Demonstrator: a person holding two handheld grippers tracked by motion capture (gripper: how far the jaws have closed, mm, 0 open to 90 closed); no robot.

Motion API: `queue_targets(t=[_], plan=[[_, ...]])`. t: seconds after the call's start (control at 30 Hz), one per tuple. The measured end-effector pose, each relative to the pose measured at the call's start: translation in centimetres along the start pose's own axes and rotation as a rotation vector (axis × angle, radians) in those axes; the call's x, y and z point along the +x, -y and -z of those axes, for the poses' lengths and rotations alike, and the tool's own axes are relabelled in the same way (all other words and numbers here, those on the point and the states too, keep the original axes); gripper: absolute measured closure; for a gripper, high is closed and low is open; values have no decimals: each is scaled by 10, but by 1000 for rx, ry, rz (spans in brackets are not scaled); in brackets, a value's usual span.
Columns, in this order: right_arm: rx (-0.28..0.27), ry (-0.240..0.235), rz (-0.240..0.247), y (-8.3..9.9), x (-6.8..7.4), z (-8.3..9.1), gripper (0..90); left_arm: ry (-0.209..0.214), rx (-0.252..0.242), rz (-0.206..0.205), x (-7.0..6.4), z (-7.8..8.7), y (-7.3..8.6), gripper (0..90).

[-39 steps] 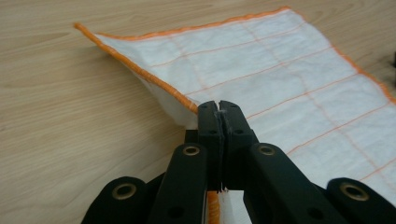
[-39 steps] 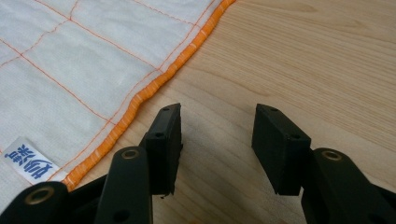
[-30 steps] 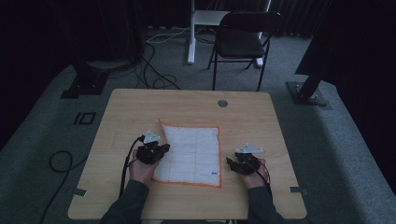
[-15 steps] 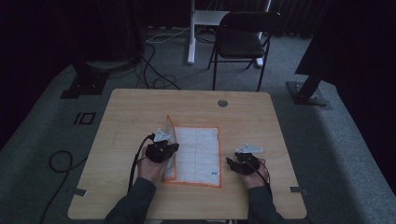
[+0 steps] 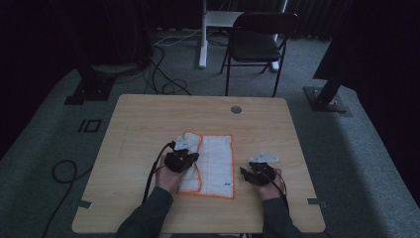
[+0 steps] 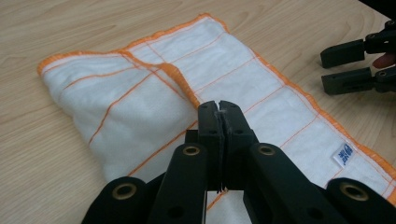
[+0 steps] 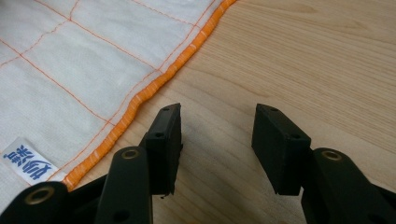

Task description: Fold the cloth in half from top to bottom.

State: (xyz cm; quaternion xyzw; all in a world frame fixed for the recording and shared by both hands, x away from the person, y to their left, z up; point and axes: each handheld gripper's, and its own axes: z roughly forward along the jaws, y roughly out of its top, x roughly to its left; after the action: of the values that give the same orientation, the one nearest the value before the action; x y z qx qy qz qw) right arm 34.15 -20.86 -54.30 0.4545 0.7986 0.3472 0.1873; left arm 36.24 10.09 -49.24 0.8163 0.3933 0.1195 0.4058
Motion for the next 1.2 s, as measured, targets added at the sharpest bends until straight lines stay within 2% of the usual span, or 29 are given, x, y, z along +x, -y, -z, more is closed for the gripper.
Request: queue_targets(t=[0.47, 1.2], plan=[[-1, -1, 0, 0, 0, 0, 521, 22, 9, -13, -9, -13, -7, 895], [-3, -1, -1, 0, 0, 0, 522, 68, 11, -56, -36, -30, -23, 894]])
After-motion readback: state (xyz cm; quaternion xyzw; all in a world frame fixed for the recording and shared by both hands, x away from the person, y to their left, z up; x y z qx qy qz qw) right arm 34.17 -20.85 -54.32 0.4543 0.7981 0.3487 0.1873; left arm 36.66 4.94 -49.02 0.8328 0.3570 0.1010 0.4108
